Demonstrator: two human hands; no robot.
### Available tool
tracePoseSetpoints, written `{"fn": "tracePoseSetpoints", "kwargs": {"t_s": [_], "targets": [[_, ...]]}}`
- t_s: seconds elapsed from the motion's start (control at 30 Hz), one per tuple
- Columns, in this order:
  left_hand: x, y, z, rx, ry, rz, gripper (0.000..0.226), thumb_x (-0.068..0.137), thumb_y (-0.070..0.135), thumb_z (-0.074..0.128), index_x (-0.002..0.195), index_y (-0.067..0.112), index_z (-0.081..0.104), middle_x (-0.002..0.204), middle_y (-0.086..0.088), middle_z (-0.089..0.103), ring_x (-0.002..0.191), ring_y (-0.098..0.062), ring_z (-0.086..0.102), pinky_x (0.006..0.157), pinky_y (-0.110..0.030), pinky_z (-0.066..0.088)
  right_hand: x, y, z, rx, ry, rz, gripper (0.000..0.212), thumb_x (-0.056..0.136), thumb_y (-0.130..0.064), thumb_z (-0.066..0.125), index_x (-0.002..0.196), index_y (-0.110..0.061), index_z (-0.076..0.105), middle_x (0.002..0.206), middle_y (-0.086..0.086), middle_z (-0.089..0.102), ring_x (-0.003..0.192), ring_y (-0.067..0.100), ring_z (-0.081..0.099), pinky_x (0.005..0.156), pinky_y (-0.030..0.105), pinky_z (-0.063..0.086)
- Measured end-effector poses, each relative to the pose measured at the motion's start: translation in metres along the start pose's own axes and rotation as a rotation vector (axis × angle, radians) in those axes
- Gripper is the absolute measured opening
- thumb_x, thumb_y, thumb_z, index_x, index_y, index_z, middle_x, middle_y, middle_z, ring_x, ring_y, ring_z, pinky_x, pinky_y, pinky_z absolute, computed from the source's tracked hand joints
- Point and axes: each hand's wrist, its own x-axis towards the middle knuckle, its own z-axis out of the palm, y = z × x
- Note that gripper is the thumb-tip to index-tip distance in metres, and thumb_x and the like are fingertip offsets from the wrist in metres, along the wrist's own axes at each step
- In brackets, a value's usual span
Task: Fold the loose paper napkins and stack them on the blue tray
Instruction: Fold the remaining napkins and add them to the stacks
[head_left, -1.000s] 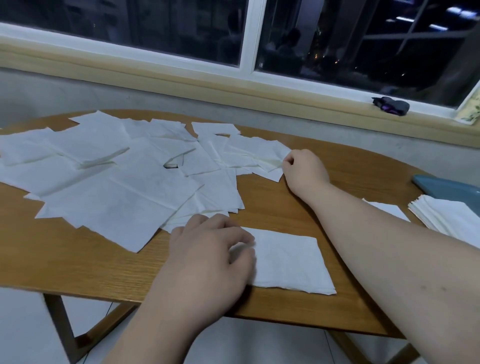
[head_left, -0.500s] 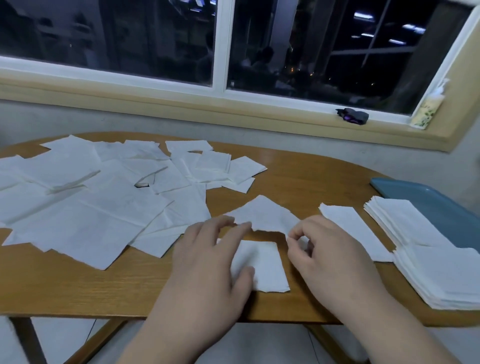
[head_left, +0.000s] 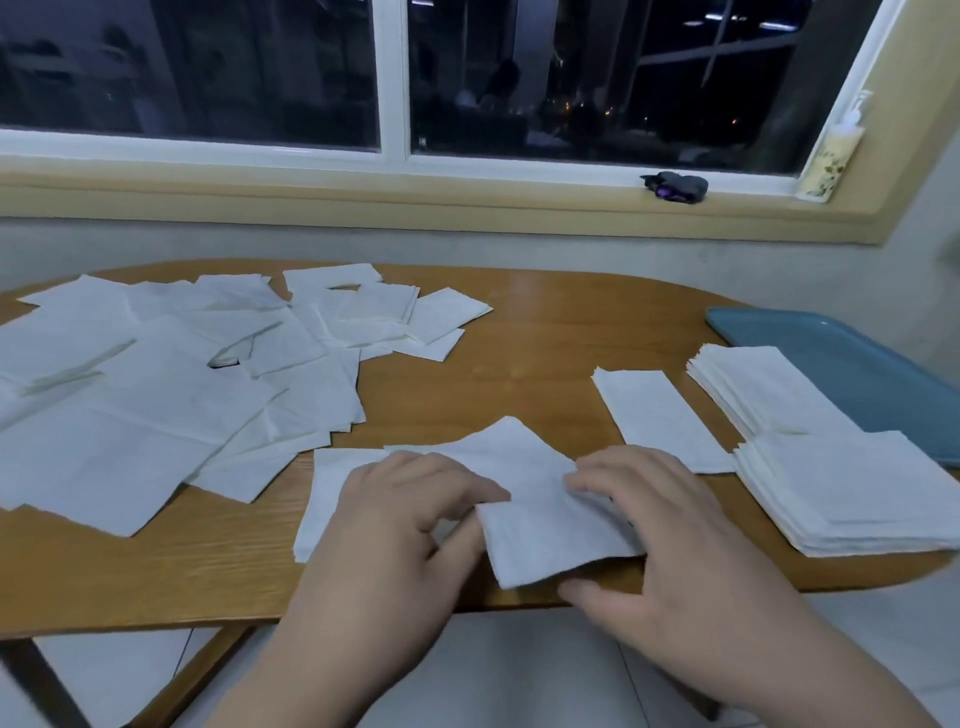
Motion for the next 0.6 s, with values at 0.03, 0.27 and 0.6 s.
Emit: {"fn": "tracePoseSetpoints", "kwargs": {"t_s": [0.03, 0.27, 0.6], "targets": [[0.0, 0.0, -0.002, -0.066, -0.003, -0.037, 0.01, 0.088, 0.038, 0.063, 0.085, 0.043, 0.072, 0.093, 0.033, 0.063, 0.098, 0.003, 0.057, 0.077, -0.015, 0.041, 0.001, 0.005, 0.002, 0.002, 0.026, -0.026, 0.039, 0.076, -0.059, 0.057, 0.114, -0.051, 0.049, 0.13, -0.042, 0.026, 0.133, -0.013, 0.018, 0.104, 0.013, 0.022], [0.0, -0.009, -0.001, -0.062, -0.063, -0.017, 0.012, 0.086, 0.036, 0.064, 0.09, 0.045, 0.071, 0.102, 0.03, 0.065, 0.104, 0.002, 0.06, 0.082, -0.013, 0.042, 0.003, 0.012, -0.001, 0.152, 0.274, -0.112, 0.01, 0.08, -0.027, 0.052, 0.08, -0.029, 0.061, 0.095, -0.023, 0.062, 0.101, 0.005, 0.058, 0.086, 0.022, 0.043], [-0.003, -0.003, 0.001, -0.032, -0.06, 0.046, 0.01, 0.083, 0.039, 0.064, 0.088, 0.042, 0.071, 0.097, 0.028, 0.065, 0.103, -0.002, 0.06, 0.081, -0.023, 0.045, -0.006, 0.014, -0.012, 0.255, 0.453, -0.101, 0.013, 0.077, -0.019, 0.054, 0.08, -0.025, 0.066, 0.08, -0.013, 0.063, 0.08, 0.003, 0.061, 0.066, 0.01, 0.042]]}}
